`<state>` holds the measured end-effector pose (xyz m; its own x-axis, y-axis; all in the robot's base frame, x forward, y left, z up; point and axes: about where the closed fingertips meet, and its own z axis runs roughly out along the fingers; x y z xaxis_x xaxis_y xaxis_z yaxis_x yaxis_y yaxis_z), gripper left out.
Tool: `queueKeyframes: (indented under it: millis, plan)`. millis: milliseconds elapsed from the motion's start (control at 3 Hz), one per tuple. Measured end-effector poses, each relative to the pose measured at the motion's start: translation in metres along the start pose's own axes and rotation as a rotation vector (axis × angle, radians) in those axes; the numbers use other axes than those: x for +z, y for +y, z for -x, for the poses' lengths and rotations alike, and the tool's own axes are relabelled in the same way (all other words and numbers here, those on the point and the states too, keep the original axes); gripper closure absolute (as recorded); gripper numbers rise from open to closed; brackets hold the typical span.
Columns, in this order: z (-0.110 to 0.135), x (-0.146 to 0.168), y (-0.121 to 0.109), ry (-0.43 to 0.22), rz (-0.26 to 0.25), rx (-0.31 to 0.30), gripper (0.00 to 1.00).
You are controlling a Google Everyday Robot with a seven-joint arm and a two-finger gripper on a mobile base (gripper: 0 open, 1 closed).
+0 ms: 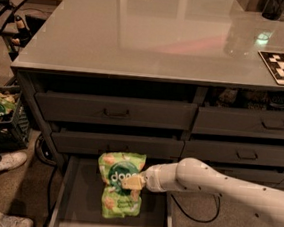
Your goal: Pick green rice chip bag from bottom drawer and place on counter
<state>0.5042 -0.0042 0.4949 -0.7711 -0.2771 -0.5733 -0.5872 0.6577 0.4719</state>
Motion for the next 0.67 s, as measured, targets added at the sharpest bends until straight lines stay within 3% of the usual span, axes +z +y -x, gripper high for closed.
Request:
queueKeyframes:
  millis: [333, 667]
  plan:
    - [0.0, 0.0, 0.0, 0.0, 0.0, 0.0, 1.0]
    - [0.014, -0.026, 0.021, -0.035, -0.012, -0.052, 1.0]
